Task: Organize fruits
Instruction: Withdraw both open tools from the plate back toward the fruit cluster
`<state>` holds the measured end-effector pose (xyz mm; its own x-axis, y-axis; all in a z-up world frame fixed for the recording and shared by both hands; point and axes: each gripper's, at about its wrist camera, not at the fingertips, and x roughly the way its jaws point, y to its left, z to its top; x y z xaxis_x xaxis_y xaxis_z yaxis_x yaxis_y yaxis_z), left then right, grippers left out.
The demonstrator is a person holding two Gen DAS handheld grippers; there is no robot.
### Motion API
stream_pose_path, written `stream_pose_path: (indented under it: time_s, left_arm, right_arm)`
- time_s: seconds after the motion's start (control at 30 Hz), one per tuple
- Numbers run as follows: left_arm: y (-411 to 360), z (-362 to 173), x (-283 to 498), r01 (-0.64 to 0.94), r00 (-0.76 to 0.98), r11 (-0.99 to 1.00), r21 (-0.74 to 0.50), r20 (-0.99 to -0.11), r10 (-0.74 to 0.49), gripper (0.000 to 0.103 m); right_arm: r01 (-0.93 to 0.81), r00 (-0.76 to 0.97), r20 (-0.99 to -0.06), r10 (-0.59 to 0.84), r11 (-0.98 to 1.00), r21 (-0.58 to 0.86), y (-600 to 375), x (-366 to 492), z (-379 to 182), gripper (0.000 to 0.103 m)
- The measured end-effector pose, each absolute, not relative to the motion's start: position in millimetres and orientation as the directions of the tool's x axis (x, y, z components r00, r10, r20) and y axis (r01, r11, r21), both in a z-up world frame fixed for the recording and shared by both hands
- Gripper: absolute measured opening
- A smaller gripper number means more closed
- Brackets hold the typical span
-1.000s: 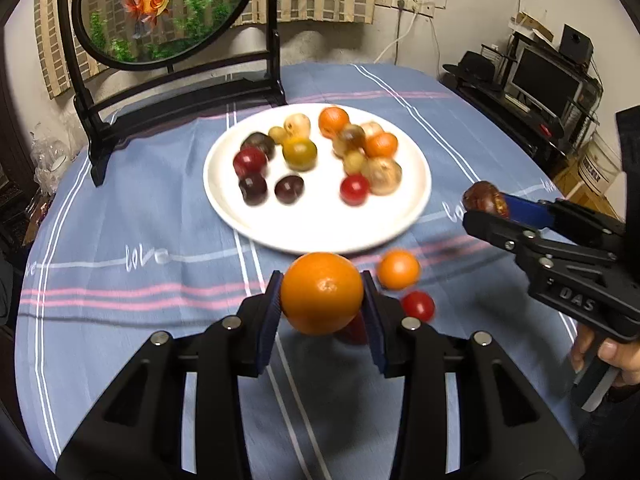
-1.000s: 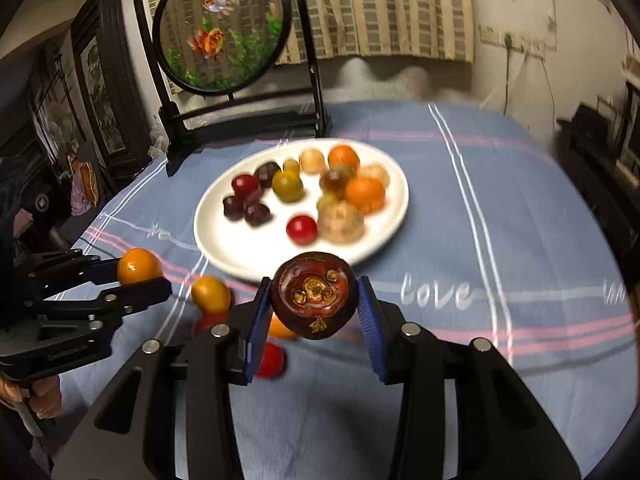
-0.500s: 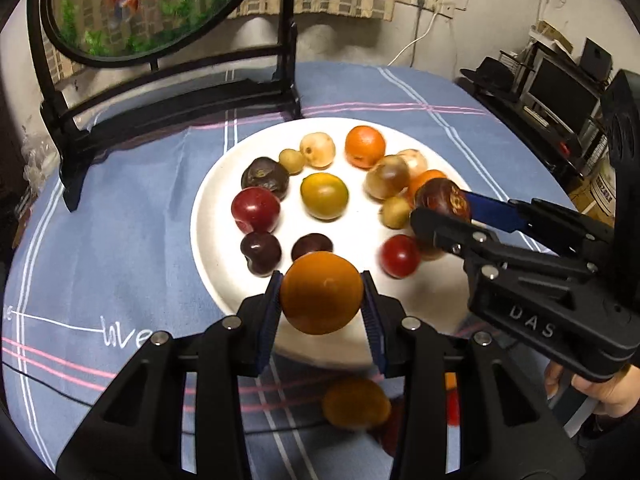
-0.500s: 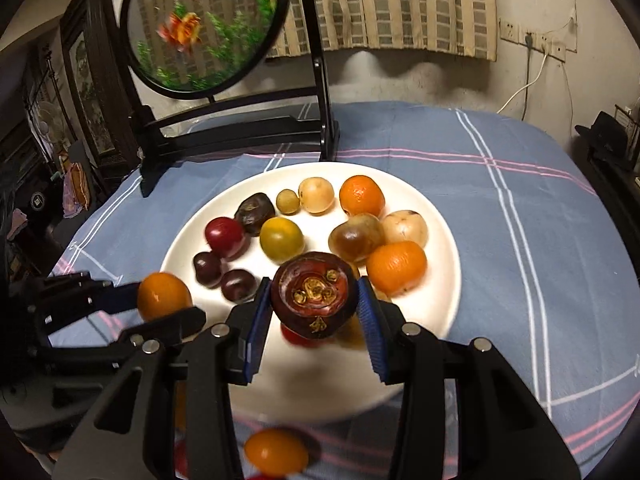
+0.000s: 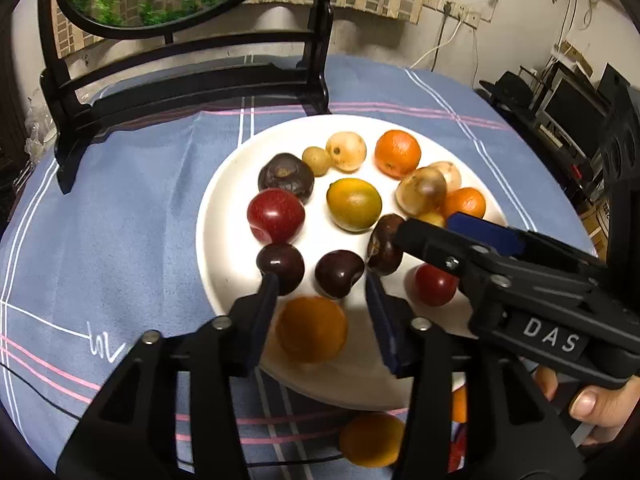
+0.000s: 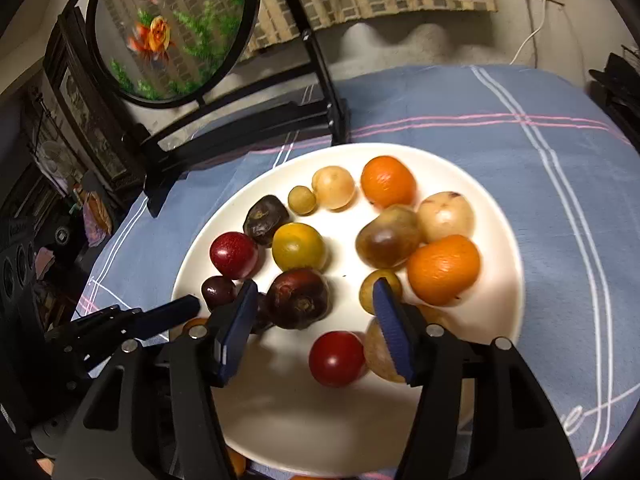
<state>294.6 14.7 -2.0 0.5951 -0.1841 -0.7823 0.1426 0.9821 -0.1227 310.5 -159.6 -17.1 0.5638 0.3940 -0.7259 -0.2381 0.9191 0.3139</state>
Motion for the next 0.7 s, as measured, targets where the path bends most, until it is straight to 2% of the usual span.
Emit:
stream_pose_path:
  time_s: [0.03,0.23,0.33,0.5,0.7]
  left_arm:
    - [16,2,292,0.139,0.608,0.983,-0.117,-0.774,-0.178,0.058]
    - [19,21,271,0.147,0.634,0.983,-0.113,-0.752,-0.181,0.059]
    - [17,25,256,0.147,0.644,0.984,-0.105,-0.745,-0.176,0.067]
    - [12,22,228,0.152,0.642,0.983,-0.104,-0.746,-0.178,0.068]
    - [10,3,201,0.143,0.61,0.983,-0.116,-0.771,-0.18,0.069]
  right_arm:
    - [-0.243,0.565,-0.721,0.401,0.916,0.319,-162,307,-15,0.061]
    - [-0.23,0.586,-0.694,0.418,0.907,0.352,-187,280,1,0.061]
    - [-0.231,0.586,-0.704,0.402,0.915,0.33,-193,263,5,0.061]
    - [-0.258,0.6,-0.726,0.335,0.94,0.221,-192,224,3,0.061]
    - [-0.269,0.601,-0.733,0.317,0.945,0.188,-195,186,-4,0.061]
